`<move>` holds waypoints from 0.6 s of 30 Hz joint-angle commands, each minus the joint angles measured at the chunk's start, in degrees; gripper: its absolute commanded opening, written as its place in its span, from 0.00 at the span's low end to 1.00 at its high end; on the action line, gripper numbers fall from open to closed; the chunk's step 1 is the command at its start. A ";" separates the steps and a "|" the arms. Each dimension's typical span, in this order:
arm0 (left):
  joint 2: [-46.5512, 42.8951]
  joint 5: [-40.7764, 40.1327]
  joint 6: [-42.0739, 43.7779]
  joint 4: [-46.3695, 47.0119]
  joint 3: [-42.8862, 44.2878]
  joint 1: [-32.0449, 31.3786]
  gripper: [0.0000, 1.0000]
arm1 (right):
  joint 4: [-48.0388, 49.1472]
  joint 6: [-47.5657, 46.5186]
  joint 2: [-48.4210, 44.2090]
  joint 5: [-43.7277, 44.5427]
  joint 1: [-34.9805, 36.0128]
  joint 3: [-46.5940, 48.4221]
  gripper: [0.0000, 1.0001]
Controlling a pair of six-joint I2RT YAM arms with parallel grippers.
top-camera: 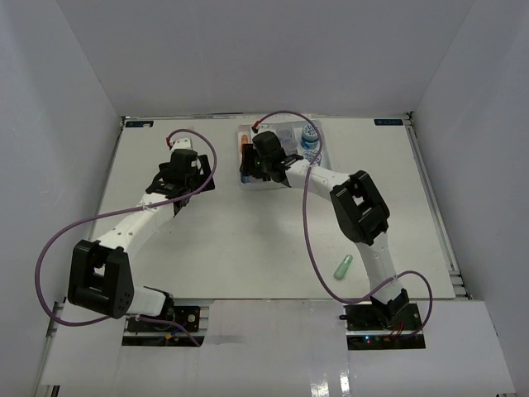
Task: Sort the stationery into containers
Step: Place the stationery in the storage box.
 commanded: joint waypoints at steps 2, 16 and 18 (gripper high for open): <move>-0.52 0.11 -0.40 -0.30 2.23 0.29 0.98 | 3.45 0.35 -3.66 3.48 0.38 -0.23 0.57; -2.10 1.52 -0.75 -0.57 2.32 0.73 0.98 | -13.06 6.66 -43.73 23.35 0.03 -40.28 0.77; -2.54 1.34 -0.67 -0.57 2.23 0.82 0.98 | -16.39 10.79 -49.86 23.79 -0.06 -44.87 0.77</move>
